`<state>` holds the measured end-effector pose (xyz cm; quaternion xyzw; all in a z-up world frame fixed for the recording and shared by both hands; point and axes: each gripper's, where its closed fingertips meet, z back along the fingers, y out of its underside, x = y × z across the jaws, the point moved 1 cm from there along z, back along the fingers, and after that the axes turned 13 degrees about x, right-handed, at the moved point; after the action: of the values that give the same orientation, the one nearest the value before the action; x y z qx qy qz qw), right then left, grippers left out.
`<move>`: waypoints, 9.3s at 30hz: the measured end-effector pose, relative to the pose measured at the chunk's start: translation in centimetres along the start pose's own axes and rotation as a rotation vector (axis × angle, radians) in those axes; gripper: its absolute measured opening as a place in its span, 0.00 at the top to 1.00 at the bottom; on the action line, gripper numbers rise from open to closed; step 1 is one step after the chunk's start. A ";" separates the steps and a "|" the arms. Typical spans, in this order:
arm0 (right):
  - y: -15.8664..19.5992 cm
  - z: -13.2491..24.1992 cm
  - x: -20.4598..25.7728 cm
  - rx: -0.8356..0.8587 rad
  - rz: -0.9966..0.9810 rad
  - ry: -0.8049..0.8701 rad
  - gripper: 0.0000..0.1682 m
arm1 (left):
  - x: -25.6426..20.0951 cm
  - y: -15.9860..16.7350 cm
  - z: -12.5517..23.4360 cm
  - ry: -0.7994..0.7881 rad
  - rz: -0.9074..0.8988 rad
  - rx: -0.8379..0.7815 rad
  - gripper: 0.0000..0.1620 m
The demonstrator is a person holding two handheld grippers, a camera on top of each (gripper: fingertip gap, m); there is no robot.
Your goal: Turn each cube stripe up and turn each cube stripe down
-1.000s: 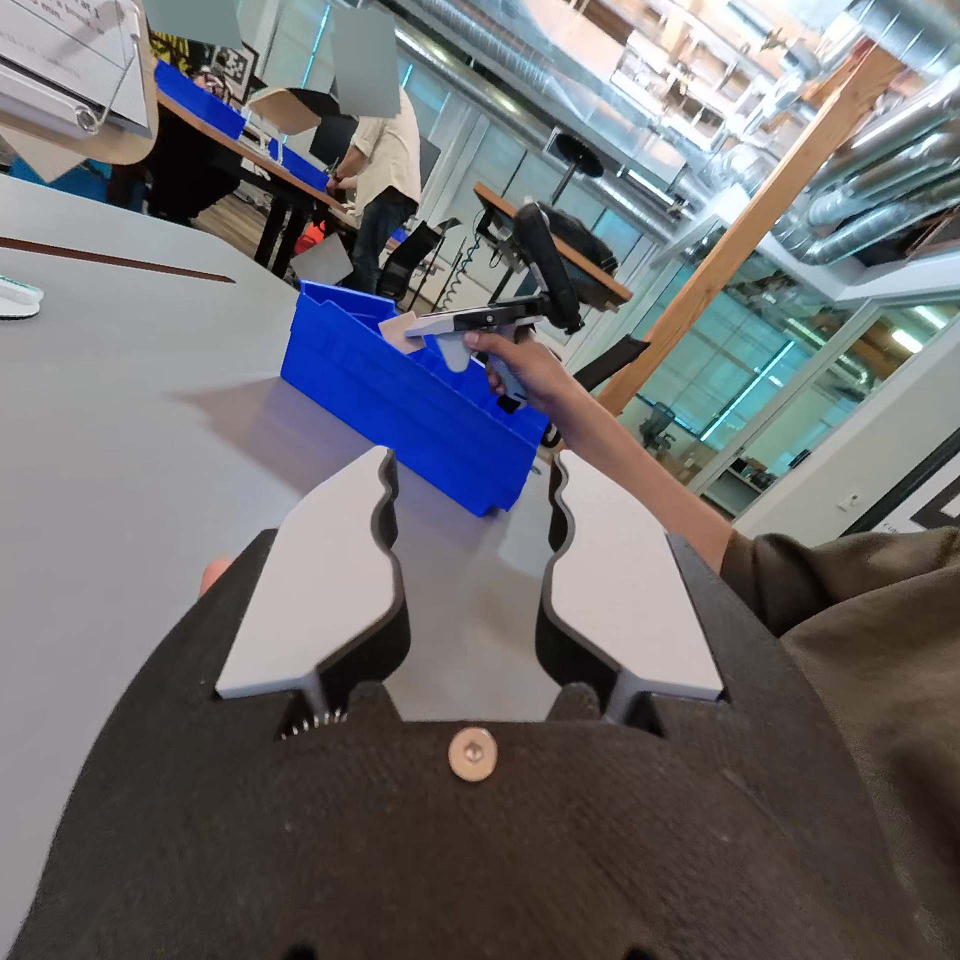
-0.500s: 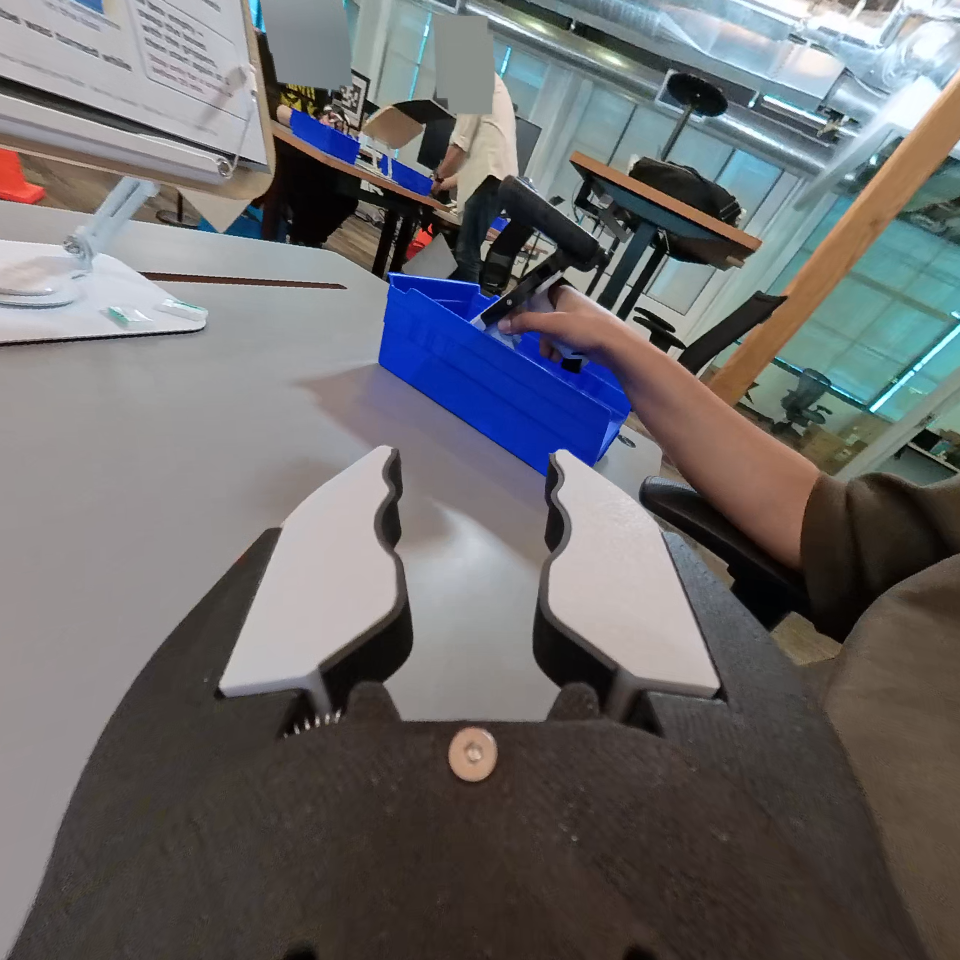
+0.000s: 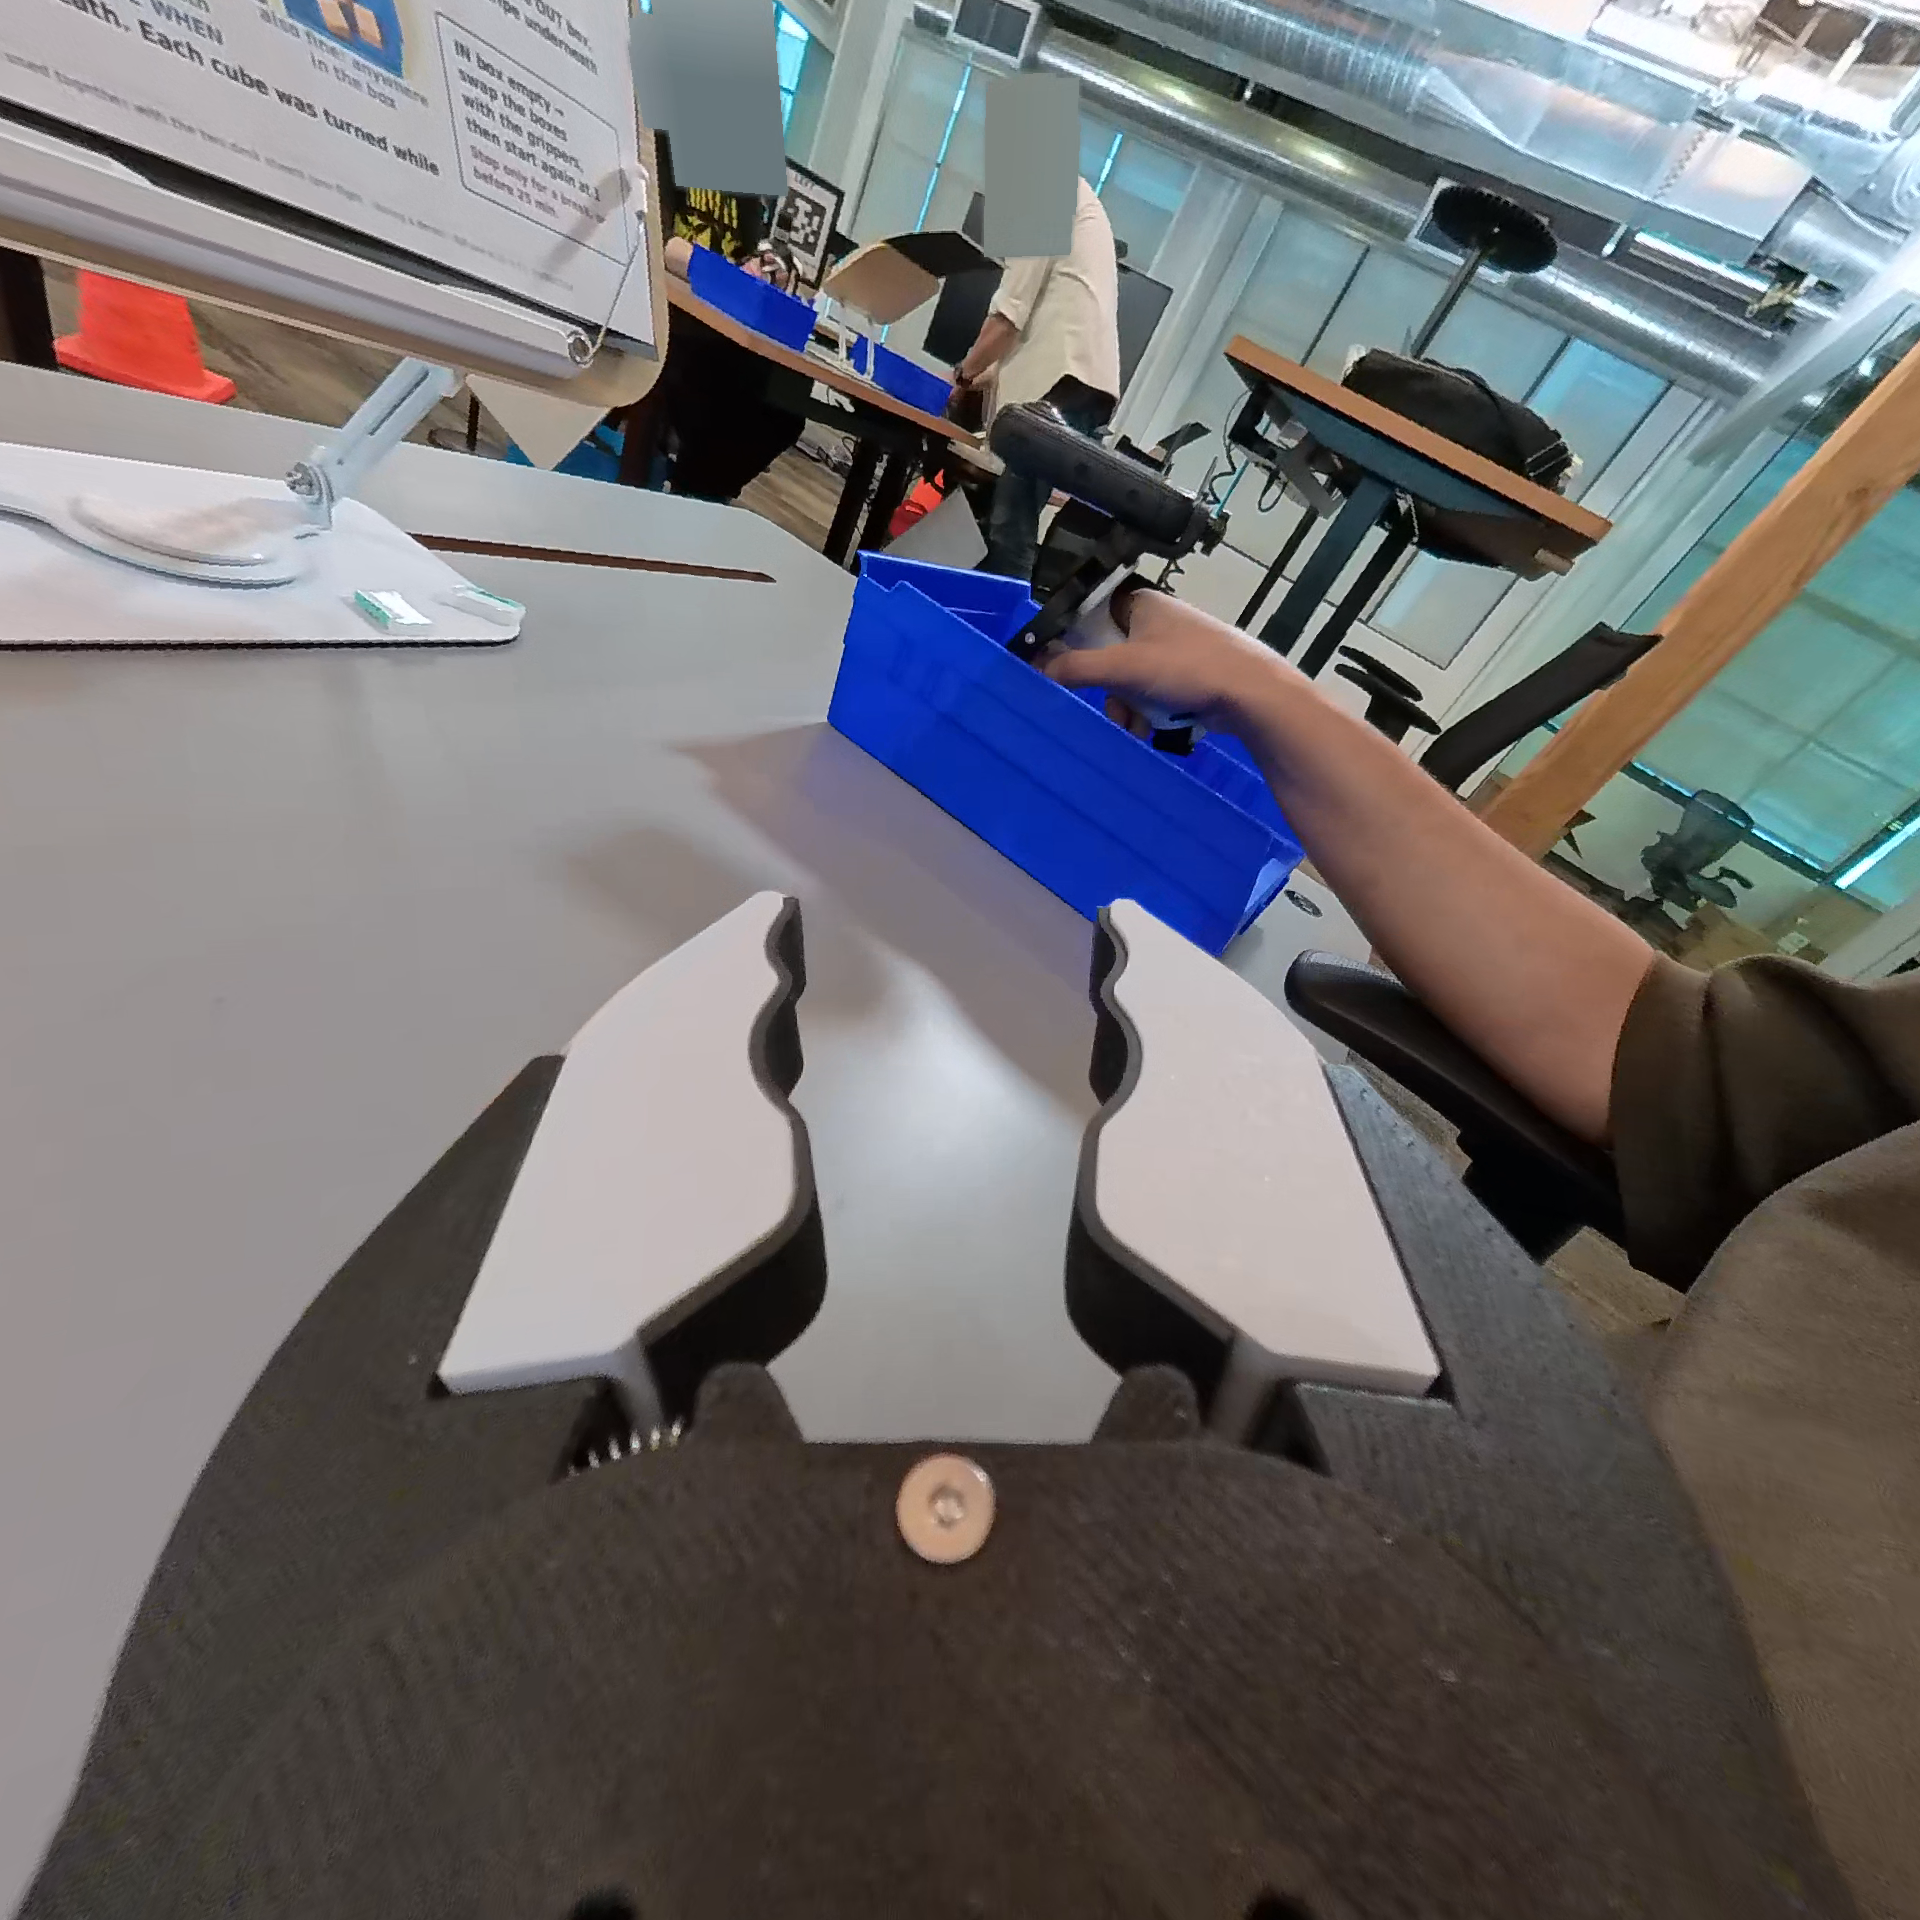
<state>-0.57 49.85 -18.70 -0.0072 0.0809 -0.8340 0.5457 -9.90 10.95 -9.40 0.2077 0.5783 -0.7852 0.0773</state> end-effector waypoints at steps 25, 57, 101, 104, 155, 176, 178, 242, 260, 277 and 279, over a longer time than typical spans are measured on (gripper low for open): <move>0.4 16.5 25.7 -1.041 0.465 -0.489 0.47 | 13.0 -8.7 21.0 -0.675 0.190 -0.047 0.60; 4.5 10.1 35.5 -0.775 0.492 -0.960 0.68 | 19.6 6.1 22.7 -0.916 0.298 0.801 0.60; 7.5 18.4 34.6 -0.927 0.549 -1.442 0.55 | -4.4 -5.2 2.6 0.400 -0.076 -0.117 0.75; 7.6 18.6 34.8 -0.924 0.539 -1.467 0.60 | -4.6 -4.9 2.3 0.401 -0.086 -0.101 0.75; 7.1 3.2 1.9 -0.014 -0.035 0.071 0.75 | -4.3 -0.7 -3.0 0.231 -0.160 0.066 0.60; 4.6 7.3 2.1 -0.209 -0.015 0.065 0.72 | -4.3 -0.2 -3.4 0.221 -0.171 0.094 0.60; 3.0 12.0 2.1 -0.439 0.004 0.120 0.75 | -4.3 -0.2 -3.4 0.221 -0.170 0.093 0.60; 5.0 10.5 33.7 -0.932 0.443 -0.519 0.72 | 24.1 -3.8 22.6 -0.966 0.317 0.373 0.52; 4.4 7.8 33.1 -0.849 0.426 -0.350 0.81 | 28.2 3.7 22.0 -1.161 0.304 0.717 0.72; 3.8 9.8 31.9 -0.837 0.223 -0.675 0.79 | 5.7 -17.7 17.5 0.007 0.088 -0.302 0.74; 3.8 11.7 31.5 -0.952 0.249 -0.643 0.80 | 2.4 -17.9 14.9 0.206 0.034 -0.293 0.74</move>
<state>-8.69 18.12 -10.13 -0.4946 0.2773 -0.5914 0.5734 -22.01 2.95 8.95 0.2833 0.6879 -0.6655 0.0604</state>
